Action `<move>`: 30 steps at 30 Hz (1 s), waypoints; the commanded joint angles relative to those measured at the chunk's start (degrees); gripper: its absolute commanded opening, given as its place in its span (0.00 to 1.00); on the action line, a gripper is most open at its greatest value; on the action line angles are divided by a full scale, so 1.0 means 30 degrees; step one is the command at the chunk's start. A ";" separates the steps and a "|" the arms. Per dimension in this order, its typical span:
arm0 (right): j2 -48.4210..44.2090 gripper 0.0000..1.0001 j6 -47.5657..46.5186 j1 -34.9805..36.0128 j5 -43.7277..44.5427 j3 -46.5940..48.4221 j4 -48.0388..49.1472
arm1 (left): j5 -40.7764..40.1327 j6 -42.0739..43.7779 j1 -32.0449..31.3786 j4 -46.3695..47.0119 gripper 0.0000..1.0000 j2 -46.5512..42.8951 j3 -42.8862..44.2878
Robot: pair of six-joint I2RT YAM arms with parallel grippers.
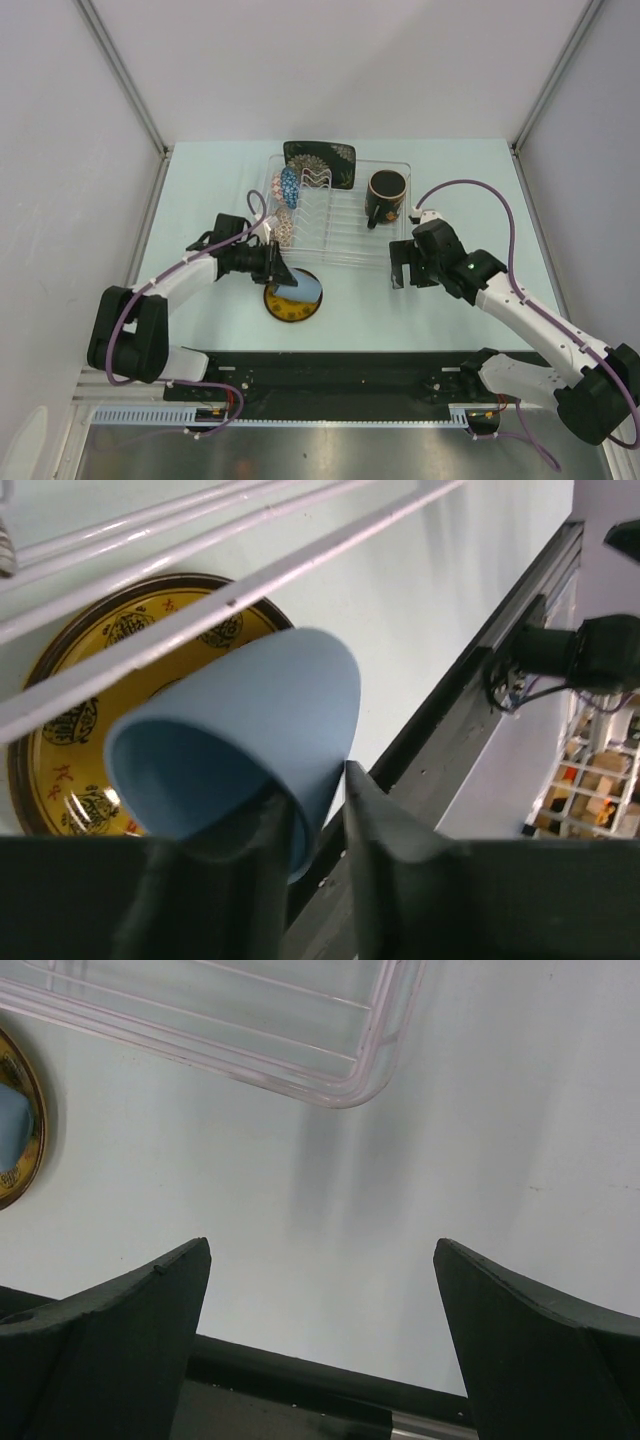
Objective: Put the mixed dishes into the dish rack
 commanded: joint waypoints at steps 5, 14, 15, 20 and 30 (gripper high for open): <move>-0.0145 1.00 0.0383 0.0116 0.0504 0.0531 0.0416 | 0.0576 0.0350 -0.0080 0.1097 0.00 0.0019 0.0024; -0.0904 1.00 0.0412 0.0029 -0.2328 0.0911 0.2698 | 0.4696 -0.0348 -0.0109 -0.0982 0.00 -0.1269 0.4205; -0.1110 1.00 0.0383 -0.0001 -0.2946 0.0970 0.3572 | 0.5172 -0.0643 -0.0080 -0.0983 0.00 -0.1357 0.4678; -0.2924 1.00 0.1607 -0.1812 -0.7770 0.0971 0.7610 | 0.8890 -0.6244 -0.0080 0.4990 0.00 -0.2263 0.5886; -0.1238 1.00 1.0888 -0.4572 -1.4289 0.0854 2.0094 | 0.7611 -2.2790 -0.0548 2.5176 0.00 0.0632 0.7723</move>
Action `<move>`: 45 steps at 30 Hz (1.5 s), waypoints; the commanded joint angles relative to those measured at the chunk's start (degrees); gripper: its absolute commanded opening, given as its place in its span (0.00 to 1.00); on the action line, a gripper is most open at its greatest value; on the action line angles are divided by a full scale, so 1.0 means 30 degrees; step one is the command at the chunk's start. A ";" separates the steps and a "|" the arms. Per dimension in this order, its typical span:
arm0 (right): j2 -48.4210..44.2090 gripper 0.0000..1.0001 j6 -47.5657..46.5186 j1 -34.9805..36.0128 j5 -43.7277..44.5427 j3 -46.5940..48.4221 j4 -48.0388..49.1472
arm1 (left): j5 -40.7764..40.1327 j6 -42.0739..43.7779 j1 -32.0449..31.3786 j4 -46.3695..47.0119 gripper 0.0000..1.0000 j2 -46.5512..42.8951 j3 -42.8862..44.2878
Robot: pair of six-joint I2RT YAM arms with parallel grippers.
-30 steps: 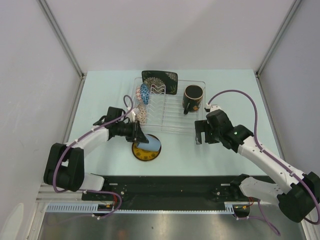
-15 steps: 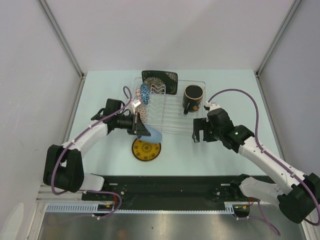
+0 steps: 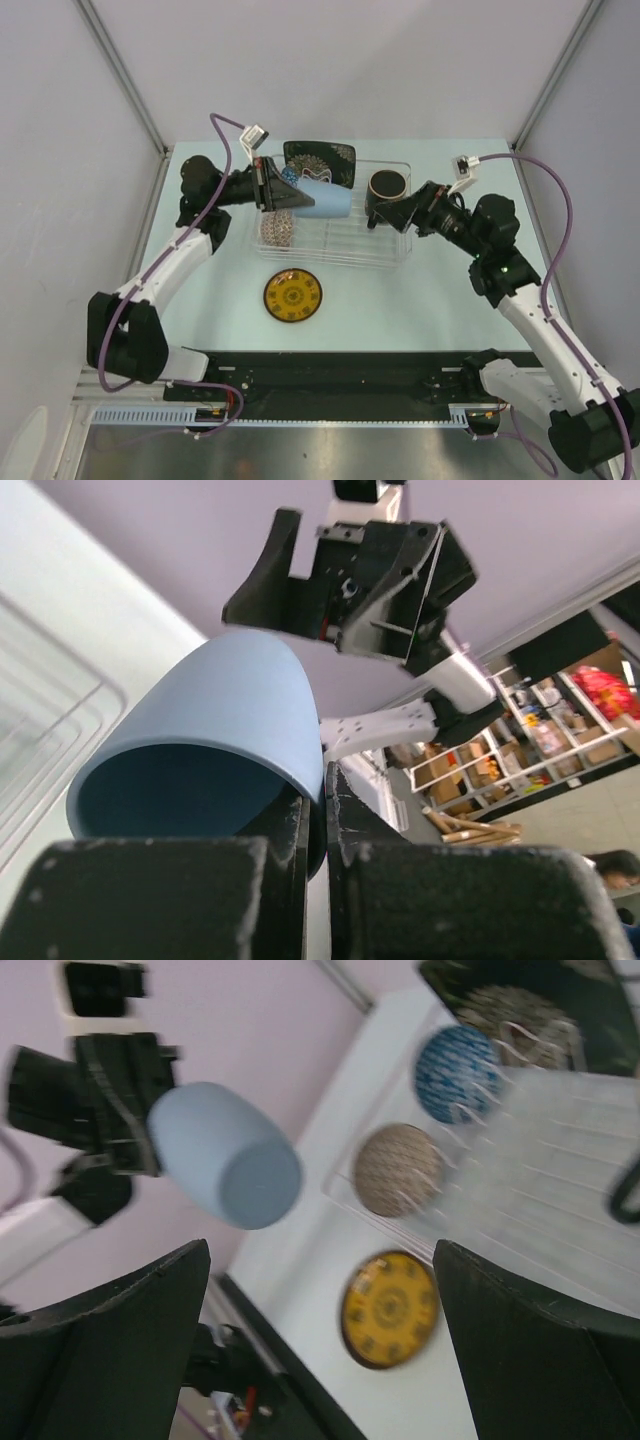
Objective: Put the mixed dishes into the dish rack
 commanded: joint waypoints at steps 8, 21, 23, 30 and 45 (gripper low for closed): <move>0.3985 1.00 0.7608 0.0502 -0.4103 0.0635 1.2678 | -0.0897 -0.7645 -0.2256 0.9097 0.00 0.2797 0.3747; 0.4893 1.00 0.8134 0.1176 -0.3634 0.0635 1.3793 | -0.1748 -0.7646 -0.2959 0.9859 0.00 0.4000 0.3805; 0.5010 1.00 0.8223 0.1176 -0.3663 0.0664 1.3851 | -0.1835 -0.7645 -0.2930 0.9859 0.00 0.4292 0.4039; 0.5362 0.97 0.8399 0.1030 -0.3810 0.0635 1.3705 | -0.1953 -0.7352 -0.2959 0.9654 0.00 0.4820 0.4918; 0.4456 0.29 0.5885 0.0034 -0.3225 0.0868 1.0786 | -0.1572 -0.7000 -0.2785 0.8454 0.80 0.4645 0.3836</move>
